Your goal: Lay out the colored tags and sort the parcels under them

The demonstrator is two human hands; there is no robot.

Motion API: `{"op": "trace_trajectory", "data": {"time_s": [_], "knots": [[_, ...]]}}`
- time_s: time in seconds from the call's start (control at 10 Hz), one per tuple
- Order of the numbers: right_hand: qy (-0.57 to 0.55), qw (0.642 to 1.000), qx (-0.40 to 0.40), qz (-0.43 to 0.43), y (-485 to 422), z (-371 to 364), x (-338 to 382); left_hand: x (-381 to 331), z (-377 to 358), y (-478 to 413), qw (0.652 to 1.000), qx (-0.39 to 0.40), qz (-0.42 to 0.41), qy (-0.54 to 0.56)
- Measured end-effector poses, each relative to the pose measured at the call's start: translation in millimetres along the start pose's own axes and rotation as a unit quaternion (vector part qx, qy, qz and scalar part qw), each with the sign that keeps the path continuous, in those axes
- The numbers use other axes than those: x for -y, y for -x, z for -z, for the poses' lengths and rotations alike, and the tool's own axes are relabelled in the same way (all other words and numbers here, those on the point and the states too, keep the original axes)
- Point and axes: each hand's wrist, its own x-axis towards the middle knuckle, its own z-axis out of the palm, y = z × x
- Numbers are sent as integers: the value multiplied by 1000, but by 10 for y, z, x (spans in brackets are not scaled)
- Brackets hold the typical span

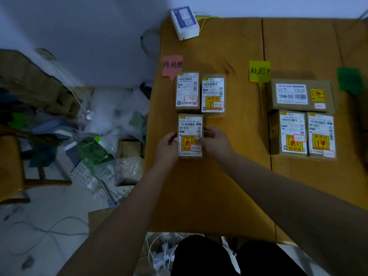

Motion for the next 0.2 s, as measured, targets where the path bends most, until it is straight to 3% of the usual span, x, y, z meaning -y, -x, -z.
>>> {"op": "trace_trajectory", "data": {"time_s": [0.2], "knots": [[26,999,8,27,-23,42,59,-26,-59,-68,1000,14,-12,-10]]}}
